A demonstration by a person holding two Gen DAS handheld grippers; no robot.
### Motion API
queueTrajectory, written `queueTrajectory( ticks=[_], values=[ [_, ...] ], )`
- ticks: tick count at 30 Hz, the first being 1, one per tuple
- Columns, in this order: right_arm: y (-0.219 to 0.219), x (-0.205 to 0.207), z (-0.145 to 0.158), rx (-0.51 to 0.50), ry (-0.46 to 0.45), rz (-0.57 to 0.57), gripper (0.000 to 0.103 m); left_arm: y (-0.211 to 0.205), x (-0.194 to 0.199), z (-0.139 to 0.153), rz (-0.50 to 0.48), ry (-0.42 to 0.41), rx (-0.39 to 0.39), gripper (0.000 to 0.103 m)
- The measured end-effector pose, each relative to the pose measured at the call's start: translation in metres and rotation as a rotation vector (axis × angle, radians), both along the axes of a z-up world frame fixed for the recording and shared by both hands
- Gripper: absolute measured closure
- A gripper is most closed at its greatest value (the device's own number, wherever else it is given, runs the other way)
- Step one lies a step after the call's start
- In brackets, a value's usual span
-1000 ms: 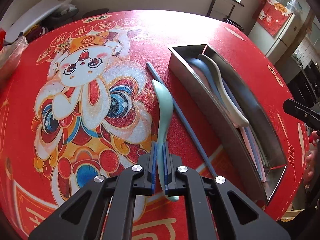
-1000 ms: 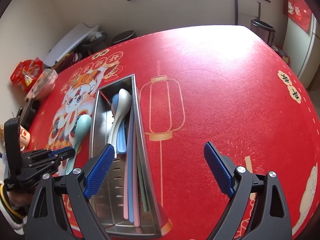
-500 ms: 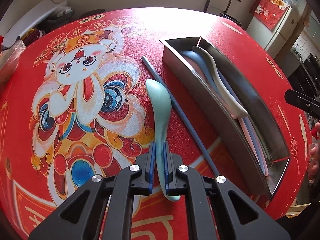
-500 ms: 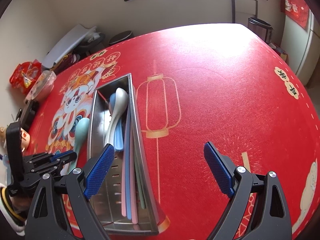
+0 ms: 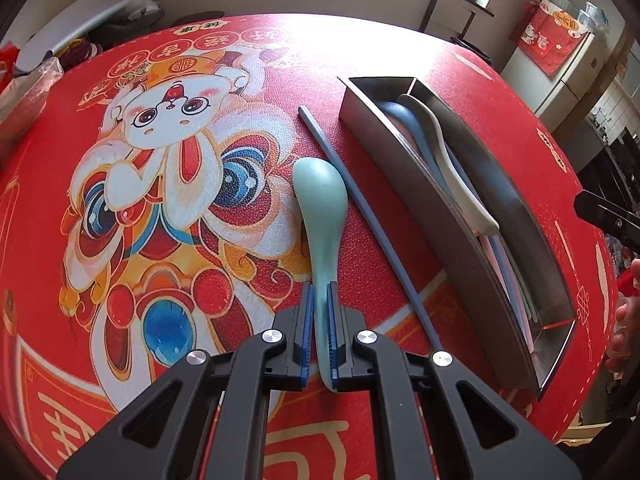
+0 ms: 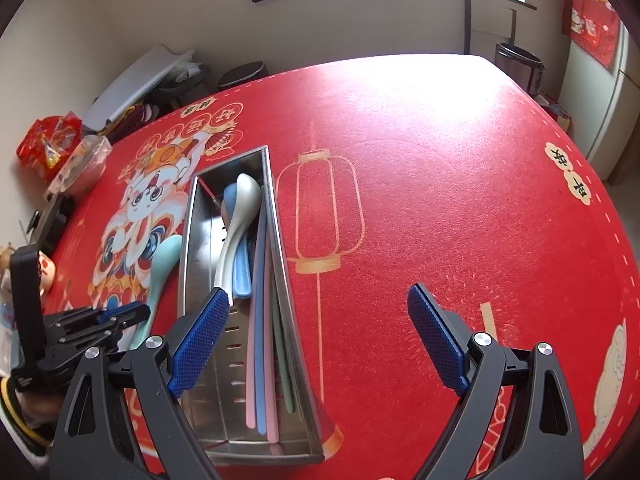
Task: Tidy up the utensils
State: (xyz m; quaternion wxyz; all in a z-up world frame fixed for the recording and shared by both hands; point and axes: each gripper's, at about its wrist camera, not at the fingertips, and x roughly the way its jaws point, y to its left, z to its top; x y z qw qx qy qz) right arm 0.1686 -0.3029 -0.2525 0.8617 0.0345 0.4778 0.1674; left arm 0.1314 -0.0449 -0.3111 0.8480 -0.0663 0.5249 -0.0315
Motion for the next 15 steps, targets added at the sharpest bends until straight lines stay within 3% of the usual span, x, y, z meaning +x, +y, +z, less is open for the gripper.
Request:
queueTrajectory(
  ticks=[15],
  values=[
    [0.043,-0.012,0.008,0.0,0.016,0.109,0.015,0.032,-0.033,0.009,0.074,-0.038,-0.057,0.103]
  ],
)
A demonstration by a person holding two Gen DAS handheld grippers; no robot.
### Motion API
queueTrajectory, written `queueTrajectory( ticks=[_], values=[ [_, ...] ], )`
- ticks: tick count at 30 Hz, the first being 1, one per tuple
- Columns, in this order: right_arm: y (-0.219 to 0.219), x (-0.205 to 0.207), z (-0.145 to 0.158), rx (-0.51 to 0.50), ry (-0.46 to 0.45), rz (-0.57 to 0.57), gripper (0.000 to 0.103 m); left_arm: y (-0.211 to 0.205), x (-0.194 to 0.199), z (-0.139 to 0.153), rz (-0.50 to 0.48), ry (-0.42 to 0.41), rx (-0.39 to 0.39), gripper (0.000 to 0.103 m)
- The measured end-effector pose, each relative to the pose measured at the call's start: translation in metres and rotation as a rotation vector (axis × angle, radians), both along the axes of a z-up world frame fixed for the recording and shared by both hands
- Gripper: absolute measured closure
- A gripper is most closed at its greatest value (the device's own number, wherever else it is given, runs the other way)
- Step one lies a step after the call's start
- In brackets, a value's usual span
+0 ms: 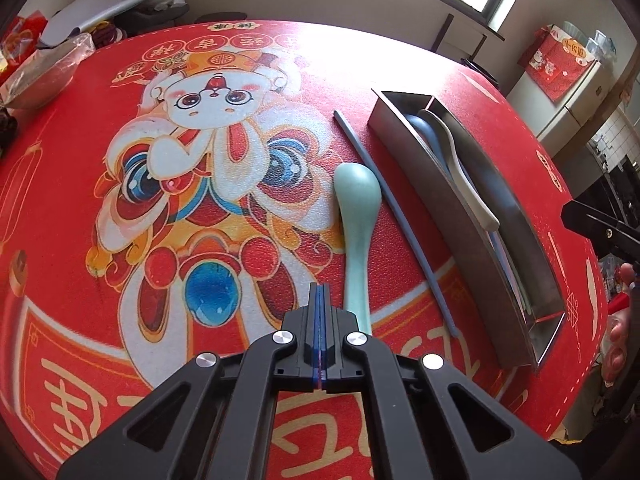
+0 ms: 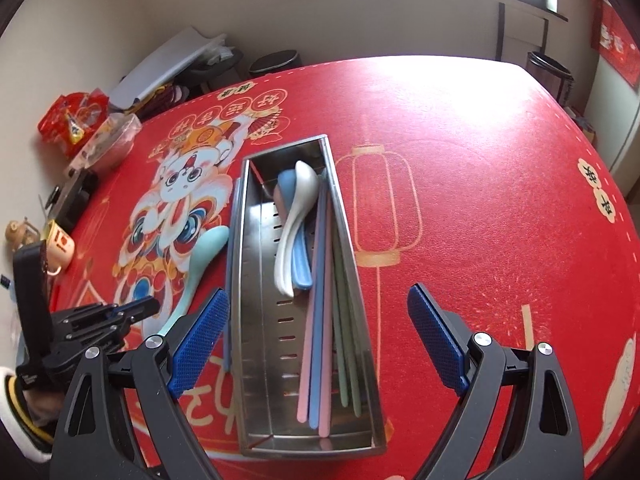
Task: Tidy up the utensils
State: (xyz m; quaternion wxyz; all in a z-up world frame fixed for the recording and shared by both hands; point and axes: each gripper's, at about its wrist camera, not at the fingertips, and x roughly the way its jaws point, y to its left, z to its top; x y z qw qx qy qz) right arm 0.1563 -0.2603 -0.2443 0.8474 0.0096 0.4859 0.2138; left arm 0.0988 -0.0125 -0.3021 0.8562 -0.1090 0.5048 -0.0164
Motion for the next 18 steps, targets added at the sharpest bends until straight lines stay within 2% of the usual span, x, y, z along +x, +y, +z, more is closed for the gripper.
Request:
queueTrajectory(
  ticks=[4,7,9,10,11,18],
  values=[
    [0.018,-0.002,0.0,-0.005,0.019,0.038,0.015,0.014,-0.01,0.003,0.03,-0.006,-0.022,0.103],
    [0.027,-0.004,0.0,-0.021,0.014,0.044,0.015,0.018,-0.01,0.003,0.01,-0.006,-0.069,0.102],
    [0.03,-0.006,0.001,-0.024,0.01,0.051,0.015,0.015,-0.005,0.004,-0.017,-0.012,-0.09,0.091],
    [0.031,-0.007,0.001,-0.026,0.008,0.056,0.015,0.012,-0.002,0.004,-0.031,-0.019,-0.095,0.078],
    [0.031,-0.008,0.001,-0.031,0.008,0.06,0.015,0.009,0.003,0.004,-0.046,-0.024,-0.1,0.071],
    [0.01,-0.009,-0.002,-0.046,0.017,0.011,0.015,-0.006,0.043,-0.011,-0.099,0.0,-0.08,0.071]
  ],
)
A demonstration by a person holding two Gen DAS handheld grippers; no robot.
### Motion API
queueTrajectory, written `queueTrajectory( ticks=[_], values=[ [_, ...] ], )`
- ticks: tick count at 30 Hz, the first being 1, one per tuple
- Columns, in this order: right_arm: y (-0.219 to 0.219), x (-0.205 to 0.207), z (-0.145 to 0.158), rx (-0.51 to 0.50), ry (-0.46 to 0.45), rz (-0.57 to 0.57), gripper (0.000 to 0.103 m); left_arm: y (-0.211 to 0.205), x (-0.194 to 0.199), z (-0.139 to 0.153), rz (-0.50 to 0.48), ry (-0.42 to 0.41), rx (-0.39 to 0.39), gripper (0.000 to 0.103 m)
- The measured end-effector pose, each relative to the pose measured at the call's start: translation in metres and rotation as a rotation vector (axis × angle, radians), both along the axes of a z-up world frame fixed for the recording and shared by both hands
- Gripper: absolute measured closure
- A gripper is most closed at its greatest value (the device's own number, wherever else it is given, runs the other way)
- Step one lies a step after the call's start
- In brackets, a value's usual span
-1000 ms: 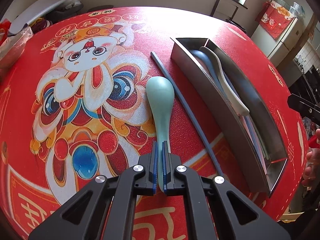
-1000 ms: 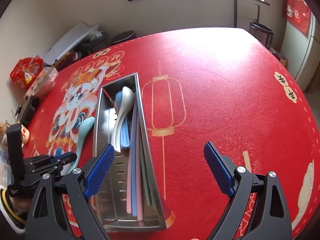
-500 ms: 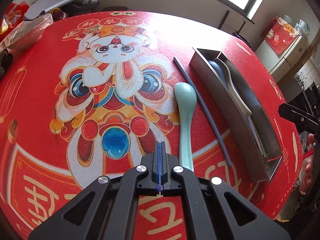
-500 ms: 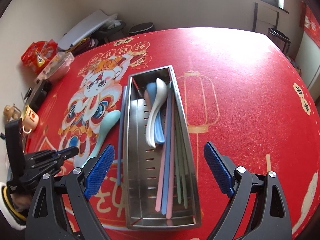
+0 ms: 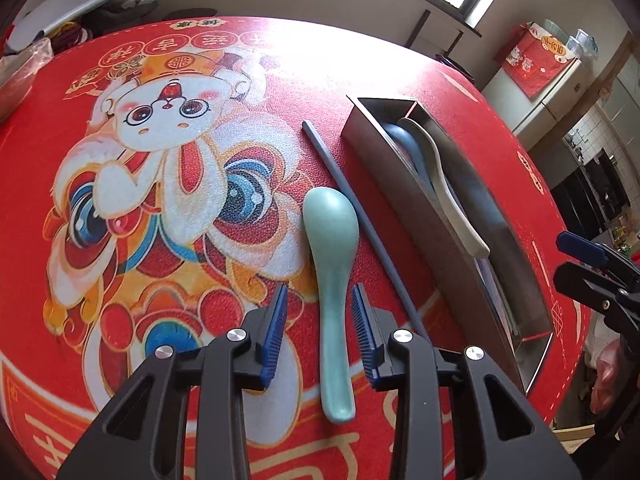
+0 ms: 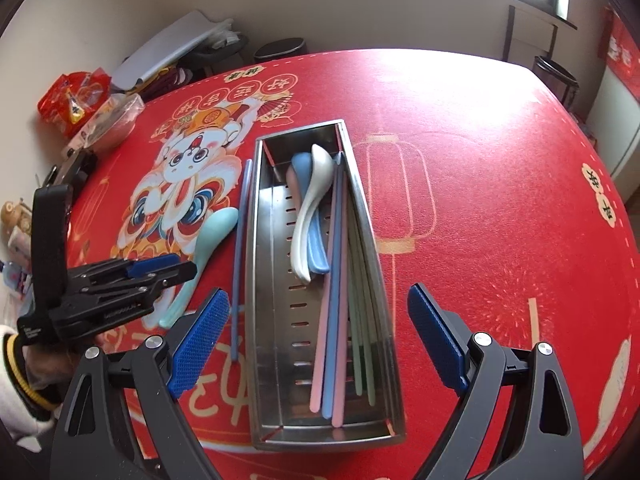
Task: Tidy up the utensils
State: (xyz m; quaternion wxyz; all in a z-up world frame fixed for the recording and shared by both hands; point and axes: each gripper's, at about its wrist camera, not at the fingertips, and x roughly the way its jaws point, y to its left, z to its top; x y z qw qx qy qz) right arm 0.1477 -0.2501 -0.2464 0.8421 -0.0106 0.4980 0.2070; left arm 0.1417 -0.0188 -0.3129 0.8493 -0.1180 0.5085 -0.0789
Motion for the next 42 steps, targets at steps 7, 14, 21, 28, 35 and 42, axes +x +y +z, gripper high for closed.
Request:
queueTrajectory(
  ticks=[7,14,21,28,35,42],
  values=[
    [-0.018,0.004,-0.003,0.002,0.008,-0.05,0.015,-0.008,0.017,-0.002,-0.026,-0.004,0.02,0.072],
    [-0.019,0.007,-0.006,0.011,0.015,-0.047,0.015,-0.025,0.015,-0.001,-0.08,-0.004,0.058,0.09],
    [-0.016,0.008,-0.007,0.022,0.019,-0.044,0.015,-0.043,0.007,0.005,-0.14,0.005,0.105,0.098],
    [-0.018,0.007,-0.007,0.029,0.015,-0.044,0.015,-0.045,0.004,-0.001,-0.115,0.027,0.132,0.096],
    [-0.024,0.006,-0.007,0.042,0.016,-0.061,0.015,-0.049,-0.008,-0.002,-0.121,0.005,0.171,0.096],
    [-0.022,0.007,-0.01,0.076,0.058,-0.069,0.015,-0.031,-0.022,0.006,-0.041,-0.003,0.15,0.097]
  ],
)
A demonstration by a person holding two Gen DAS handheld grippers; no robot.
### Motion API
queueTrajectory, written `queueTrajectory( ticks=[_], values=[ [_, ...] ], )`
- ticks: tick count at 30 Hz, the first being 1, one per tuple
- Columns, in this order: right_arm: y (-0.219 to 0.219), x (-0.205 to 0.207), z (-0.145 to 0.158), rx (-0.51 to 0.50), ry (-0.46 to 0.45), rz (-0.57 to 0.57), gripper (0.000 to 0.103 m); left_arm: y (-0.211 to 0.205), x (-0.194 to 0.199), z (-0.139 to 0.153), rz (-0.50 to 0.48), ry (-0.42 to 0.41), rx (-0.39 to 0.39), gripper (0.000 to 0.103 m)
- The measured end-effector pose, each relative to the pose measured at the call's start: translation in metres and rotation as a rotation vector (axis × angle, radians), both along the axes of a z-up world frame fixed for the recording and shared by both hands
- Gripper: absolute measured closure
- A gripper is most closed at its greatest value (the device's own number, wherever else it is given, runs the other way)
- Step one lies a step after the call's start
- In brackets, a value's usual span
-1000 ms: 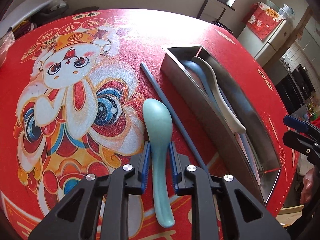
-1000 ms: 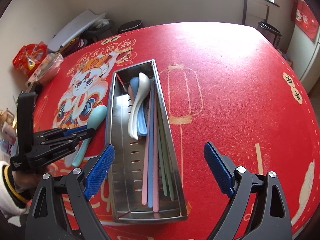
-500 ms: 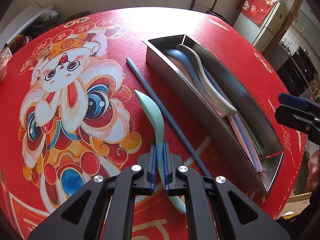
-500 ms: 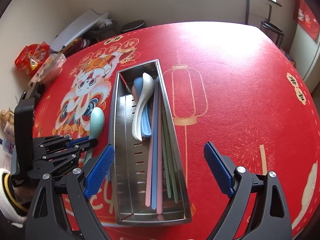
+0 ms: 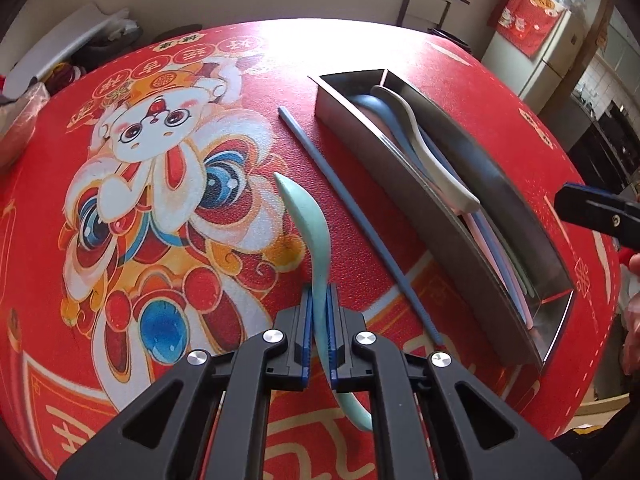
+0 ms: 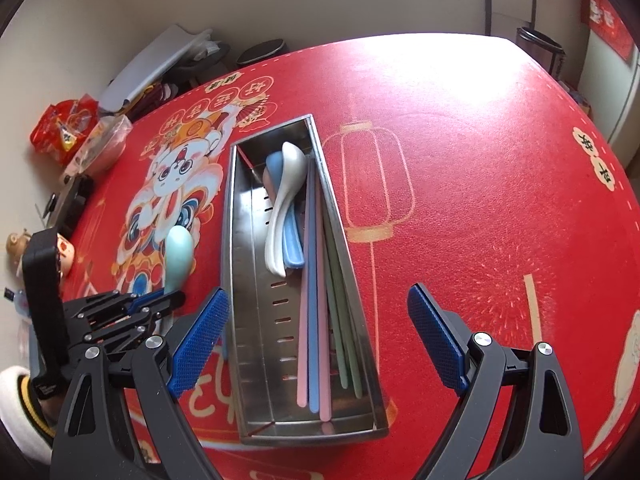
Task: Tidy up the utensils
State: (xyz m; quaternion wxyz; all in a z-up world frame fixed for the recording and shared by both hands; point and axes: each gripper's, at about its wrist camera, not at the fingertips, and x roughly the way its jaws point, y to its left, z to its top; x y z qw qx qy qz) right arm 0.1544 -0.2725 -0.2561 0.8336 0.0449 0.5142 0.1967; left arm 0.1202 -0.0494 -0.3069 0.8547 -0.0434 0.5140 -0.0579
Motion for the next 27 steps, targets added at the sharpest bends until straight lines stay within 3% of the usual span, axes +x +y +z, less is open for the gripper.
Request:
queueTrajectory(
  ticks=[4,12,13,14,20,27],
  values=[
    [0.01,-0.002,0.003,-0.009,-0.013,0.02,0.015,0.022,-0.014,0.007,0.052,-0.011,-0.013,0.097],
    [0.065,-0.004,0.008,0.026,-0.011,0.189,0.016,0.071,-0.042,0.003,0.184,-0.007,-0.018,0.097],
    [0.072,-0.004,0.007,0.023,-0.007,0.202,0.019,0.077,-0.046,0.004,0.197,-0.011,-0.017,0.097],
    [0.079,-0.004,0.005,0.016,0.002,0.215,0.035,0.083,-0.049,0.004,0.21,-0.014,-0.016,0.097],
    [0.114,0.004,-0.019,-0.028,0.085,0.231,0.072,0.113,-0.066,0.0,0.265,-0.013,-0.015,0.097],
    [0.152,0.015,-0.035,-0.151,0.085,0.195,0.082,0.138,-0.08,-0.006,0.298,-0.005,-0.024,0.097]
  ],
)
